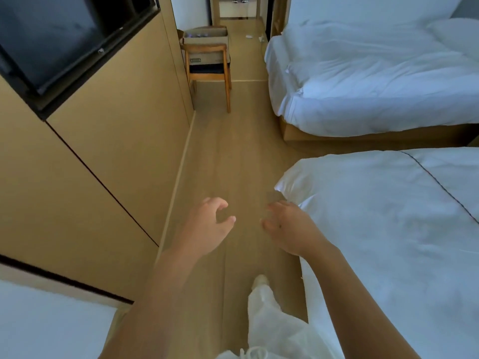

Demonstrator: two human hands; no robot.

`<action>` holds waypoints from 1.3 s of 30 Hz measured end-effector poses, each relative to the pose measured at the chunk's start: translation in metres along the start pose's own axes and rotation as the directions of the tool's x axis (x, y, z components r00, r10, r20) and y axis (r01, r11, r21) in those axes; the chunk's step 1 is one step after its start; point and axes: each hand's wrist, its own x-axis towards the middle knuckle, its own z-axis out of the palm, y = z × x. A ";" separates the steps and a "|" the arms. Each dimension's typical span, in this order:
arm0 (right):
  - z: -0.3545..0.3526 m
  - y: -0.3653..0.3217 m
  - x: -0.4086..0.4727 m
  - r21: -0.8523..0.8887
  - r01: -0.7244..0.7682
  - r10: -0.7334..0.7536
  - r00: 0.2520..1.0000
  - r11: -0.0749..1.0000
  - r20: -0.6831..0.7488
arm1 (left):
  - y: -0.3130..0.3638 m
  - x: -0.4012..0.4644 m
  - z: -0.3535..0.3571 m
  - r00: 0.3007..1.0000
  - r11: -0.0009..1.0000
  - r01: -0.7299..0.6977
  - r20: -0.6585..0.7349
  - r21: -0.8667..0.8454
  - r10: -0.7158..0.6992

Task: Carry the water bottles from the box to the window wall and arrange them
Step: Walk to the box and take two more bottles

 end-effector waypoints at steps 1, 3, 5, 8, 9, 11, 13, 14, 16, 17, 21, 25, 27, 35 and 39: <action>0.000 0.002 0.020 0.004 0.012 -0.012 1.000 1.000 0.000 | -0.003 0.018 -0.002 1.000 1.000 0.007 0.000 -0.004 -0.007; -0.003 0.005 0.062 0.014 0.039 -0.039 0.999 0.999 -0.005 | -0.006 0.057 -0.007 1.000 1.000 0.030 -0.006 -0.011 -0.030; -0.008 0.010 0.107 -0.001 0.065 -0.065 0.998 0.998 -0.011 | -0.006 0.100 -0.013 0.998 0.999 0.051 -0.028 -0.007 -0.052; -0.023 0.018 0.178 -0.019 0.102 -0.102 0.995 0.995 -0.009 | 0.001 0.170 -0.025 0.996 0.998 0.065 -0.063 0.009 -0.065; -0.030 0.020 0.202 -0.025 0.113 -0.114 0.994 0.993 -0.005 | 0.004 0.194 -0.030 0.995 0.997 0.073 -0.067 0.015 -0.072; -0.044 0.024 0.248 -0.039 0.134 -0.134 0.991 0.990 0.006 | 0.010 0.240 -0.039 0.993 0.996 0.090 -0.074 0.020 -0.088; -0.056 0.028 0.291 -0.060 0.162 -0.161 0.987 0.985 0.016 | 0.013 0.280 -0.045 0.991 0.995 0.101 -0.090 0.022 -0.099; -0.061 0.029 0.310 -0.069 0.173 -0.172 0.985 0.982 0.019 | 0.013 0.298 -0.047 0.990 0.994 0.105 -0.099 0.023 -0.103; -0.069 0.032 0.343 -0.075 0.180 -0.178 0.983 0.981 0.041 | 0.012 0.329 -0.051 0.987 0.992 0.126 -0.104 0.017 -0.124; -0.070 0.033 0.358 -0.072 0.183 -0.179 0.982 0.981 0.053 | 0.010 0.344 -0.053 0.985 0.990 0.139 -0.105 0.010 -0.137; -0.076 0.040 0.418 -0.064 0.189 -0.184 0.980 0.980 0.079 | 0.002 0.408 -0.059 0.980 0.989 0.148 -0.138 0.003 -0.146; -0.085 0.041 0.487 -0.056 0.196 -0.192 0.979 0.979 0.073 | -0.014 0.479 -0.064 0.981 0.993 0.121 -0.151 0.000 -0.120; -0.090 0.039 0.526 -0.062 0.199 -0.194 0.978 0.978 0.077 | -0.023 0.520 -0.069 0.984 0.994 0.114 -0.138 -0.001 -0.113; -0.121 0.019 0.709 -0.100 0.162 -0.155 0.985 0.982 0.074 | -0.060 0.708 -0.127 0.988 0.997 0.077 -0.138 0.031 -0.072; -0.135 0.008 0.795 -0.094 0.130 -0.124 0.990 0.987 0.066 | -0.078 0.791 -0.160 0.989 0.996 0.068 -0.132 0.055 -0.061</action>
